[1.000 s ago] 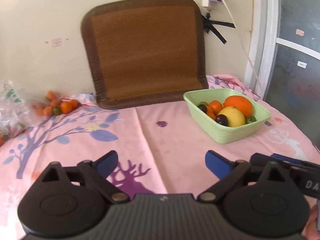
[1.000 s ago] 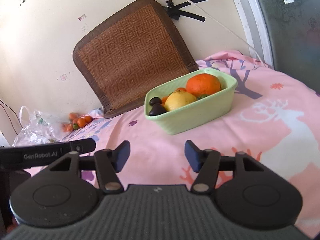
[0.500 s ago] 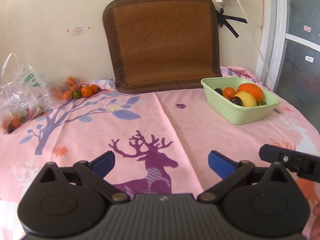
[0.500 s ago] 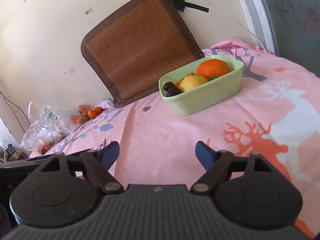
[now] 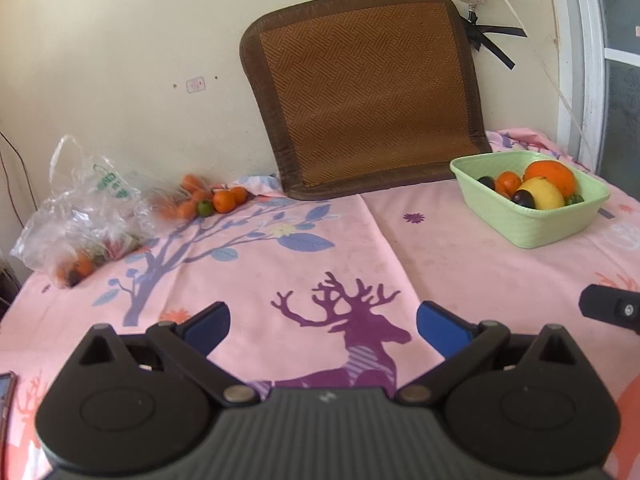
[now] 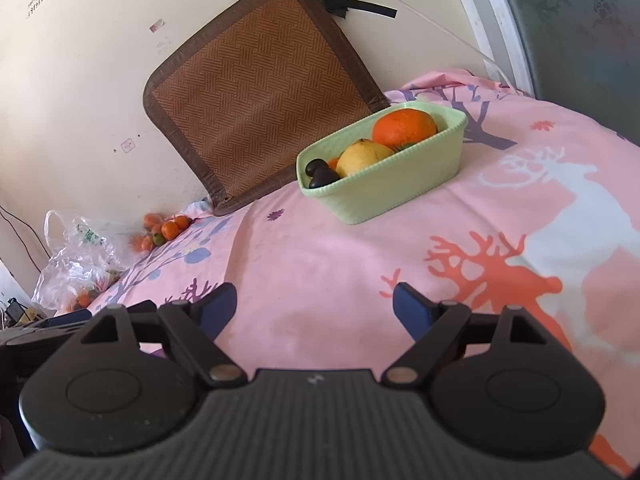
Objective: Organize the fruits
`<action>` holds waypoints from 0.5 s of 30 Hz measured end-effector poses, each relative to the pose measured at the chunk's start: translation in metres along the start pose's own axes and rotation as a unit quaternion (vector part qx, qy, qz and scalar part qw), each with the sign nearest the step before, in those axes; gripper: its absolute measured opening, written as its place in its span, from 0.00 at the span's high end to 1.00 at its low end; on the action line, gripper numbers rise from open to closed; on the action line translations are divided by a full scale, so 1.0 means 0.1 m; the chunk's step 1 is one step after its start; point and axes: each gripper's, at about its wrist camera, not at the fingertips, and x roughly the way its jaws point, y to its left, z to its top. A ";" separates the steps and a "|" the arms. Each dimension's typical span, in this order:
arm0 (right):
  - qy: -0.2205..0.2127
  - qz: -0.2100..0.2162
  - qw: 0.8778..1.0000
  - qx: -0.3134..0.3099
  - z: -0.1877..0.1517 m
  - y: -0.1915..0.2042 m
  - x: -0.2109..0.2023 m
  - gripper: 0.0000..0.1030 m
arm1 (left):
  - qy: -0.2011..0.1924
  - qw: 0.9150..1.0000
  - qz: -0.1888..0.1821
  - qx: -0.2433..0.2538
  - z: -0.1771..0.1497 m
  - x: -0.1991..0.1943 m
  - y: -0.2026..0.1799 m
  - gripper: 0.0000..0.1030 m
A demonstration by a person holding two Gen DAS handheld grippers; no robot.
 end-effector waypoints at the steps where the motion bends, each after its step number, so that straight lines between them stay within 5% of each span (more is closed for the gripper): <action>1: 0.000 -0.001 1.000 0.000 0.00 0.00 0.00 0.15 | -0.001 1.000 0.004 0.001 0.00 0.00 -0.01 0.00; 15: -0.003 -0.009 1.000 0.005 0.02 -0.06 0.02 0.15 | 0.006 1.000 0.011 0.012 -0.02 0.06 -0.04 0.00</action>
